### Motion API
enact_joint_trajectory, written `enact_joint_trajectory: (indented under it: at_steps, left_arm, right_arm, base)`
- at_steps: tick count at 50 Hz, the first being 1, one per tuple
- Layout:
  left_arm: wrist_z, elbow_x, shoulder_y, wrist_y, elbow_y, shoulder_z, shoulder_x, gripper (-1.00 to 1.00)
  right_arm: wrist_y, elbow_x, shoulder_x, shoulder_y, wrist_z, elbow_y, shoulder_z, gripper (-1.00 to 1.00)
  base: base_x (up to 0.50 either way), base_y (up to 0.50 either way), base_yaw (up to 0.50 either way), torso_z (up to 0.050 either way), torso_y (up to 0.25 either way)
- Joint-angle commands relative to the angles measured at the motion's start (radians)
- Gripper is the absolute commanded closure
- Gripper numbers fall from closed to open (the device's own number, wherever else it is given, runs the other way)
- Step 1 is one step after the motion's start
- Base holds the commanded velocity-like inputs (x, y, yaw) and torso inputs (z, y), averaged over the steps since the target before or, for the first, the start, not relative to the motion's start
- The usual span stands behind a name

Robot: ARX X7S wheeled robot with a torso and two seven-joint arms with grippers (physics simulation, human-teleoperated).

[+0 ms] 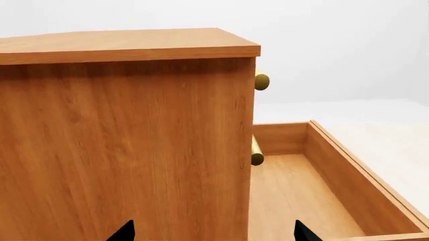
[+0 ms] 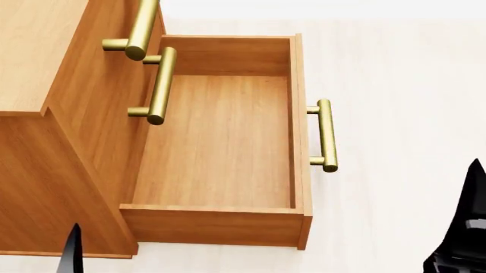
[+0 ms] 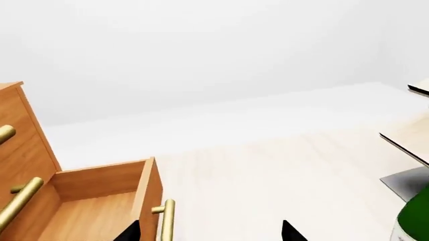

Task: Put the bowl in the bottom drawer of the cabinet and close it.

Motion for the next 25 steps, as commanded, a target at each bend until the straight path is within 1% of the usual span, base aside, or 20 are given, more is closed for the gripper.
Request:
enact_joint_trajectory:
  at_steps: [1, 4, 6, 7, 12, 24, 25]
  left_arm:
    - [0.010, 0.035, -0.019, 0.076, -0.052, -0.014, 0.029, -1.00]
    - [0.007, 0.033, -0.022, 0.073, -0.052, -0.012, 0.028, -1.00]
    - [0.005, 0.034, -0.021, 0.074, -0.051, -0.012, 0.025, -1.00]
    - [0.004, 0.032, -0.020, 0.075, -0.051, -0.013, 0.025, -1.00]
    - [-0.003, 0.029, -0.027, 0.070, -0.048, -0.008, 0.024, -1.00]
    - [-0.008, 0.029, -0.032, 0.073, -0.048, 0.002, 0.021, -1.00]
    - [-0.009, 0.029, -0.035, 0.070, -0.047, 0.005, 0.022, -1.00]
  right_arm:
    - [0.066, 0.001, -0.120, -0.187, -0.245, -0.053, 0.380, -1.00]
    - [0.097, -0.021, -0.160, -0.218, -0.320, -0.058, 0.452, -1.00]
    - [0.139, -0.078, -0.188, -0.227, -0.407, -0.089, 0.511, -1.00]
    - [0.139, -0.068, -0.207, -0.244, -0.435, -0.091, 0.541, -1.00]
    - [0.153, -0.085, -0.247, -0.278, -0.520, -0.108, 0.633, -1.00]
    - [0.170, -0.141, -0.340, -0.332, -0.695, -0.085, 0.776, -1.00]
    - [0.177, -0.169, -0.353, -0.328, -0.734, -0.079, 0.790, -1.00]
  base:
    - [0.00, 0.00, 0.00, 0.000, 0.000]
    - [0.00, 0.00, 0.00, 0.000, 0.000]
    - [0.00, 0.00, 0.00, 0.000, 0.000]
    - [0.00, 0.00, 0.00, 0.000, 0.000]
    - [0.00, 0.00, 0.00, 0.000, 0.000]
    - [0.00, 0.00, 0.00, 0.000, 0.000]
    - [0.00, 0.00, 0.00, 0.000, 0.000]
